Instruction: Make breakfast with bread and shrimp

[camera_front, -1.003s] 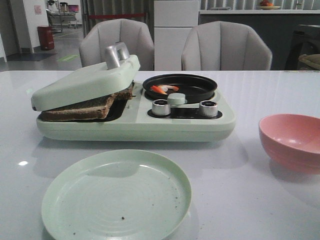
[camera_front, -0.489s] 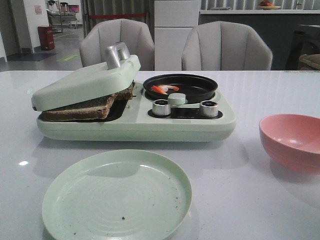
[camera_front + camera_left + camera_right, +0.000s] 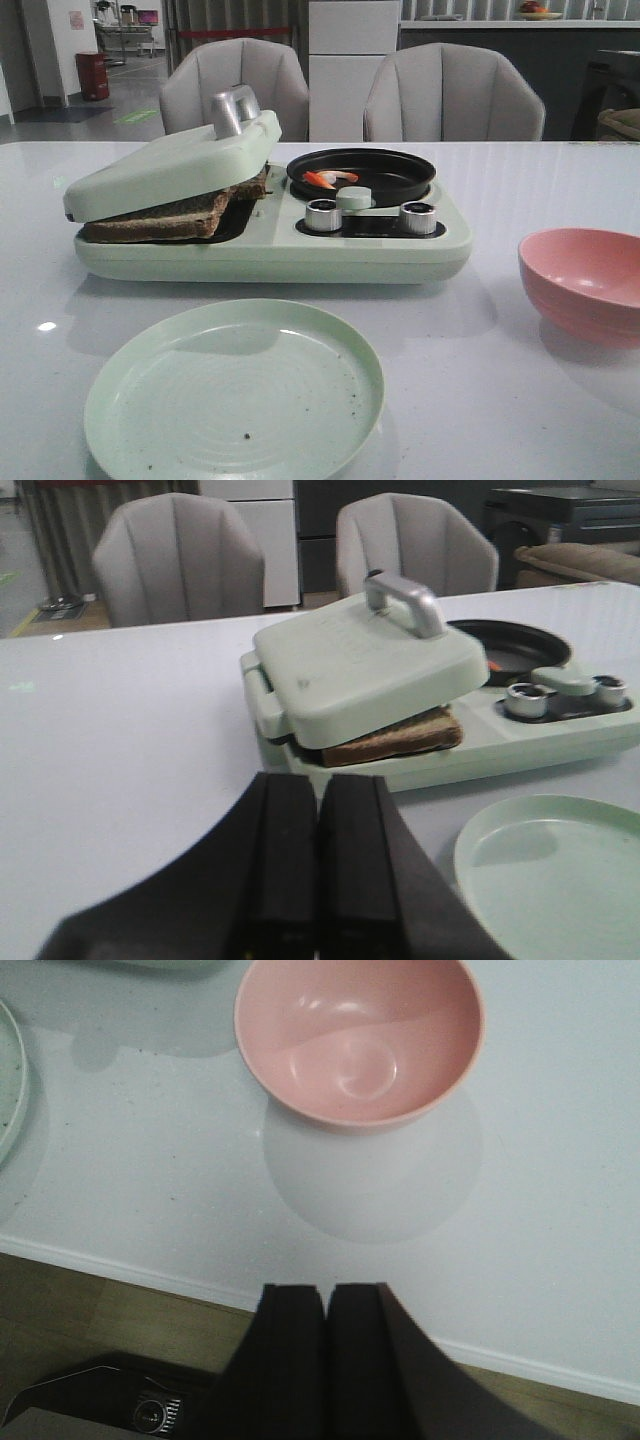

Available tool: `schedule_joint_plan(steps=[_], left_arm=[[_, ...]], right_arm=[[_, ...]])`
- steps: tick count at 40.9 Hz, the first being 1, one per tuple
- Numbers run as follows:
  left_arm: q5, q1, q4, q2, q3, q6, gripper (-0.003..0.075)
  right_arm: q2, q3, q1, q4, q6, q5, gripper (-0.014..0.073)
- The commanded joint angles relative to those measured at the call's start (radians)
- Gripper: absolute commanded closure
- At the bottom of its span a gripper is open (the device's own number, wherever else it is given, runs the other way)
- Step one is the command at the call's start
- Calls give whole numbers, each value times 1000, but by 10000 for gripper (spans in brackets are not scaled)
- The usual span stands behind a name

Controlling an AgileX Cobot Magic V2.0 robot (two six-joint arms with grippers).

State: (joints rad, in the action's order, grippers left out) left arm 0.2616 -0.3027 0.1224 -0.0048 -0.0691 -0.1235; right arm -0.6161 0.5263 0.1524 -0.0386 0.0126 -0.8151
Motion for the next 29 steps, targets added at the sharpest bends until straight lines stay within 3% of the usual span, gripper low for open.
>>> schedule_joint_plan(steps=[1, 6, 29], left_arm=[[-166, 54, -5, -10, 32, -8, 619], [-279, 106, -8, -19, 100, -8, 619], [-256, 210, -78, -18, 100, -8, 619]], right_arm=[[2, 26, 0, 2, -4, 56, 583], [2, 26, 0, 1, -4, 55, 583], [1, 26, 0, 1, -4, 58, 583]])
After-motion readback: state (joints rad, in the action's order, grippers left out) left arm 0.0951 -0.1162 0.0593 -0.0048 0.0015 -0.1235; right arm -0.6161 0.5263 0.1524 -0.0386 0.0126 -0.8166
